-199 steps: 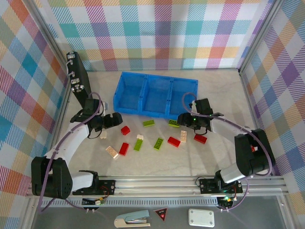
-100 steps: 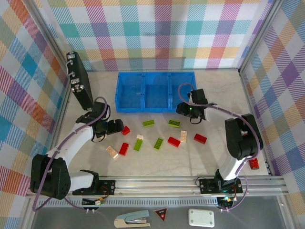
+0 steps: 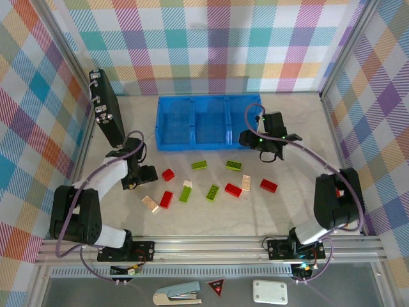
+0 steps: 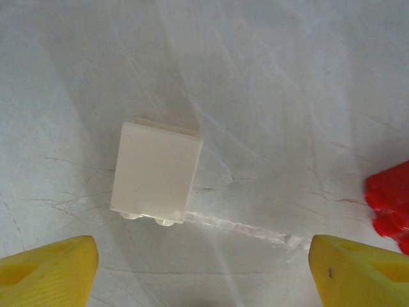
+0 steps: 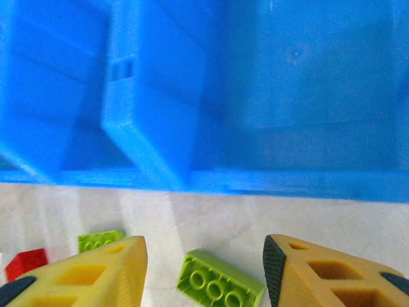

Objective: Sort the legos into containers by color
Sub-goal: Rotate the container at the top-center of the table, then pick up the lego from the middle-left of the table.

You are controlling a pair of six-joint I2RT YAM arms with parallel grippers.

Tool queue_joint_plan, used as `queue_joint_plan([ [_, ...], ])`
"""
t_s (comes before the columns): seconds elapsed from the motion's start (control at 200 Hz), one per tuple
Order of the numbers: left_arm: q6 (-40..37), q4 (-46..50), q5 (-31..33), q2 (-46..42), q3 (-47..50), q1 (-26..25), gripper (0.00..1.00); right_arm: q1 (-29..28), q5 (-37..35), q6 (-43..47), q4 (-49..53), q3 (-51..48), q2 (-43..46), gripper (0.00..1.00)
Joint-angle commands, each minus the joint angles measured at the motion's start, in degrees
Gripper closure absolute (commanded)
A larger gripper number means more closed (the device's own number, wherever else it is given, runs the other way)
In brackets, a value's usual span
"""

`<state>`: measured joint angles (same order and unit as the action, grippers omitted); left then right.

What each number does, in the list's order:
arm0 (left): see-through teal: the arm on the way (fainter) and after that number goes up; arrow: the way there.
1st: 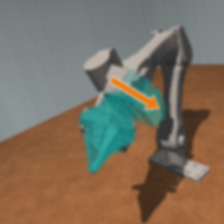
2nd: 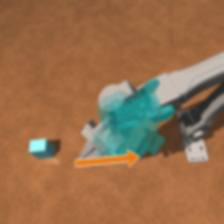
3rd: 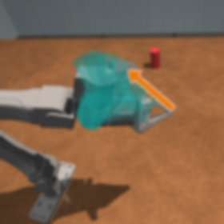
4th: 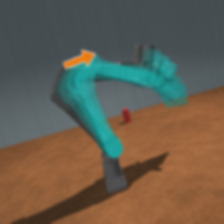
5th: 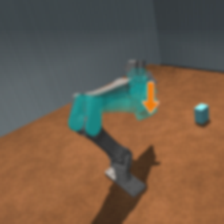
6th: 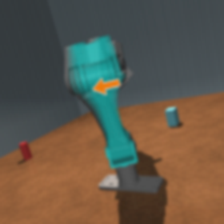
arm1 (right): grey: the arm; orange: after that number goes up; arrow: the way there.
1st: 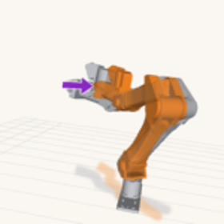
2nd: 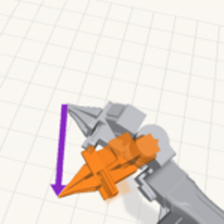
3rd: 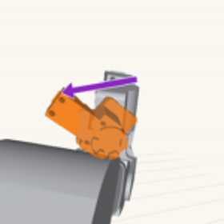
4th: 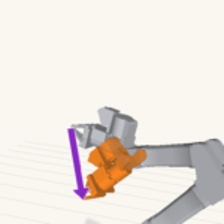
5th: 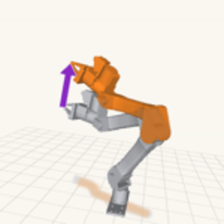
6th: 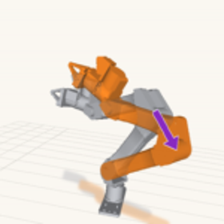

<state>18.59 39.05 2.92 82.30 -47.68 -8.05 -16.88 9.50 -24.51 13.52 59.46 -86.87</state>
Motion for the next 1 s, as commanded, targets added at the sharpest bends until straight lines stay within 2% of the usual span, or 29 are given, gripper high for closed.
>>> queue_joint_plan([
  [0.0, -1.55, 0.97, 2.2, 2.06, -1.91, 0.66, 0.18, 0.19, 2.0, 1.46, 4.04, -2.72, 5.19, 0.47],
  [0.385, -3.43, -0.37, 2.14, 6.92, -3.62, 2.91, 0.37, 0.26, -2.61, 2.87, 11.11, -6.74, 19.1, 0.47],
  [0.7, -4.36, -1.17, 0.67, 8.07, -3.94, 3.66, 0.51, 0.28, -3.98, 2.63, 13.29, -7.48, 21.82, 0.47],
  [1.0, -4.7, -1.08, -0.01, 7.68, -4.03, 3.62, 0.6, 0.28, -4.14, 1.85, 13.24, -9.25, 23.74, 0.47],
])
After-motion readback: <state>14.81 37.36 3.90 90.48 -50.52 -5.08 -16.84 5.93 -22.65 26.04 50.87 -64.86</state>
